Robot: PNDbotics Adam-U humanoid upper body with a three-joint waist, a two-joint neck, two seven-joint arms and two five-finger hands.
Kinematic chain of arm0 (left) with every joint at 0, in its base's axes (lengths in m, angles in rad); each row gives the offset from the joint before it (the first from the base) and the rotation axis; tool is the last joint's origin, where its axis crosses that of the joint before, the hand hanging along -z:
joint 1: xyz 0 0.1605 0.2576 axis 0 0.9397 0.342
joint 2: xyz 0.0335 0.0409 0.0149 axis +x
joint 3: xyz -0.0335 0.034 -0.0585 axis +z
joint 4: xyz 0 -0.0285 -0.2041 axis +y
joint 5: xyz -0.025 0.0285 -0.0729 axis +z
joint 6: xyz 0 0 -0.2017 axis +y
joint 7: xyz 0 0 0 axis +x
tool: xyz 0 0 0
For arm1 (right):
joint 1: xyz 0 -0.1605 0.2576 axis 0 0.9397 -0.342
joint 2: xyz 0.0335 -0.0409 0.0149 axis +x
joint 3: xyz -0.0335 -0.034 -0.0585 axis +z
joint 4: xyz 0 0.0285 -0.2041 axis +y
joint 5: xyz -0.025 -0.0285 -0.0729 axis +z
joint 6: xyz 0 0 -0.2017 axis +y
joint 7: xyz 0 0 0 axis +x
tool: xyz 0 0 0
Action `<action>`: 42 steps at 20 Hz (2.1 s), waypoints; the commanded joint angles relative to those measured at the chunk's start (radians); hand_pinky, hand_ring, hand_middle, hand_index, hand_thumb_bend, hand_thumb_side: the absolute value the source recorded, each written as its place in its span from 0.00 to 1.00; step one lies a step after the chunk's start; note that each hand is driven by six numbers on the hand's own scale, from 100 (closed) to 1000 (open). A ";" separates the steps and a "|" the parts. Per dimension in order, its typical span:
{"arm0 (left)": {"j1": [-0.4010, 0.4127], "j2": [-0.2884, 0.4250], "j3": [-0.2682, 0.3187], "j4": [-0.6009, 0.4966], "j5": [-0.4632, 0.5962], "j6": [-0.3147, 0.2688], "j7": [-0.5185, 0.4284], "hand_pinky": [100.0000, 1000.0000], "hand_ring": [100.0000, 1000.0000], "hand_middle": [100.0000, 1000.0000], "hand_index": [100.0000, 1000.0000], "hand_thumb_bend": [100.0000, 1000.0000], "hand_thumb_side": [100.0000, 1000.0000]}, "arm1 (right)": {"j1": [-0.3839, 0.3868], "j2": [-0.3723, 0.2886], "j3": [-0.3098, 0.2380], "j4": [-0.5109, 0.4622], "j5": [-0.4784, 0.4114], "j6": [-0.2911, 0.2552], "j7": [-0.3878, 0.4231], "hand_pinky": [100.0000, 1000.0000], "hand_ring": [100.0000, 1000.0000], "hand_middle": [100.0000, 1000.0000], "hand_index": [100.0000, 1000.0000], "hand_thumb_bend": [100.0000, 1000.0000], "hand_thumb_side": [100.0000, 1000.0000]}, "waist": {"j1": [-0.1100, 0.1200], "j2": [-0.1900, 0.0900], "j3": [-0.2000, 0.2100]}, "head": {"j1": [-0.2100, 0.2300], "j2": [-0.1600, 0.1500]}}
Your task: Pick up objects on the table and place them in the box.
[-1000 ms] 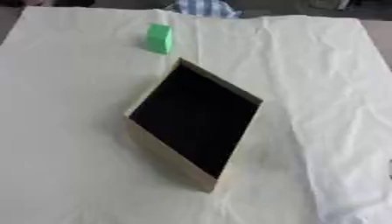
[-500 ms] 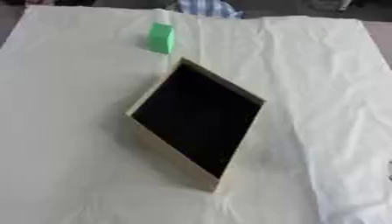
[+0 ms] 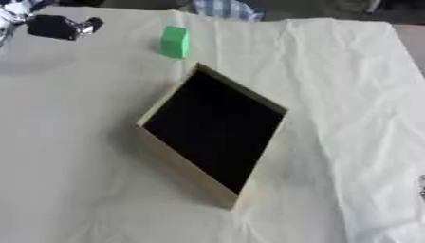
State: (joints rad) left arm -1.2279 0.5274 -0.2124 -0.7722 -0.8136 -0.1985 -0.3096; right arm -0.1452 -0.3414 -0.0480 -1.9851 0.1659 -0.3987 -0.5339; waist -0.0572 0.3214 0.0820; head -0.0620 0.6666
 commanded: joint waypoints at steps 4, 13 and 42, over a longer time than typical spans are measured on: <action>-0.051 -0.021 0.031 0.025 -0.093 -0.075 -0.169 0.82 0.87 0.81 0.93 0.73 0.53 | -0.010 -0.027 0.001 -0.015 -0.012 0.000 0.006 0.56 0.69 0.55 0.71 0.00 0.85 | 0.003 -0.018 -0.002 | 0.009 -0.009; -0.064 -0.041 0.026 -0.023 -0.040 -0.076 -0.283 0.82 0.88 0.82 0.93 0.40 0.26 | -0.012 -0.027 0.004 -0.015 -0.018 0.001 0.012 0.56 0.68 0.55 0.71 0.00 0.85 | 0.005 -0.018 -0.004 | 0.015 -0.017; -0.127 -0.084 0.021 -0.079 -0.029 -0.039 -0.286 0.80 0.86 0.84 0.95 0.43 0.24 | -0.050 -0.010 0.013 -0.015 -0.030 0.002 0.024 0.55 0.67 0.54 0.70 0.00 0.87 | 0.012 0.040 -0.072 | 0.076 -0.080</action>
State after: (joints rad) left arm -1.3230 0.4323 -0.1993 -0.8352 -0.8399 -0.2373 -0.6017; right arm -0.1860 -0.3394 -0.0315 -1.9851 0.1404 -0.3942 -0.5134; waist -0.0454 0.3815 0.0104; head 0.0097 0.6011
